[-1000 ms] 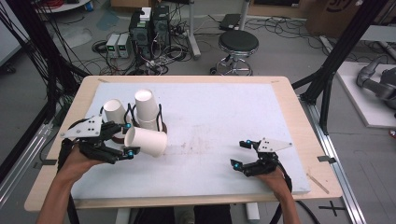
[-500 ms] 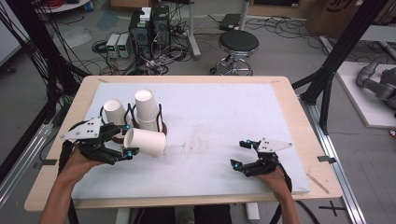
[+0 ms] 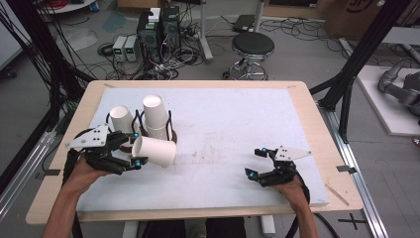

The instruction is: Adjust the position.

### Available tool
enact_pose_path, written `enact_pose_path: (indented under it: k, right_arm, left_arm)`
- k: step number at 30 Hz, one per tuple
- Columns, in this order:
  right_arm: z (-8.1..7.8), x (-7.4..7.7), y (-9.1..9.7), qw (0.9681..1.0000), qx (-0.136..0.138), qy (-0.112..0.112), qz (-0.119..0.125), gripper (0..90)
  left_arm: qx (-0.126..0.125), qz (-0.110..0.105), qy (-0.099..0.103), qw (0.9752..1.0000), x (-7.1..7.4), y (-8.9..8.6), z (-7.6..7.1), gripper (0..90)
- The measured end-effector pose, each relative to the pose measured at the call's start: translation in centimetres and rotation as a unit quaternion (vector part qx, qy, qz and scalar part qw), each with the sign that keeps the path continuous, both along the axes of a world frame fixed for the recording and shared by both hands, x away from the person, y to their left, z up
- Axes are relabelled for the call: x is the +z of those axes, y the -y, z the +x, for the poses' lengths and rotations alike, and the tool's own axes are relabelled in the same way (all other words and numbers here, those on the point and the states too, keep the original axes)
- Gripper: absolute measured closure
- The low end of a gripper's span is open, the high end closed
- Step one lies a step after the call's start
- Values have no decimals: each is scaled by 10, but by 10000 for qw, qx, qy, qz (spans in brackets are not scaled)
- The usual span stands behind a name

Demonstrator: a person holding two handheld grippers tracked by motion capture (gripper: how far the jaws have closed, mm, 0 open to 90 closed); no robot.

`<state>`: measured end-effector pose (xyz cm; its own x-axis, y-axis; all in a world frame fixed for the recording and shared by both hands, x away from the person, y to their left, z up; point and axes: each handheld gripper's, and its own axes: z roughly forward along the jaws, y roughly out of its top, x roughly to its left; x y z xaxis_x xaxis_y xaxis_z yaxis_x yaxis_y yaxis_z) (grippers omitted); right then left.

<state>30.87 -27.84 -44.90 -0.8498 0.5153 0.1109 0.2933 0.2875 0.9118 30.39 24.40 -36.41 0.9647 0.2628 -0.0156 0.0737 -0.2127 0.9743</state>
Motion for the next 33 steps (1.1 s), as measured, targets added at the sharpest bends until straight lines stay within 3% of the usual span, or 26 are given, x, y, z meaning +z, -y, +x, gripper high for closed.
enact_pose_path:
  k: [4,9,13,21,33]
  right_arm:
    - [-1,11,-2,9999,90,96,72,142]
    - [-1,33,-13,9983,454,269,229,142]
    - [0,46,-24,9971,684,262,185,141]
    - [1,60,-42,9936,1041,352,246,141]
    - [7,75,-64,9890,1370,404,378,141]
  left_arm:
    - [-67,-4,-26,10000,-1,5,2,333]
    - [-175,-13,-54,9998,-1,15,3,333]
    - [-269,-7,-104,9996,-2,25,5,333]
    - [-453,-20,-112,9989,-4,43,6,332]
    - [-592,-16,-162,9981,-7,64,10,333]
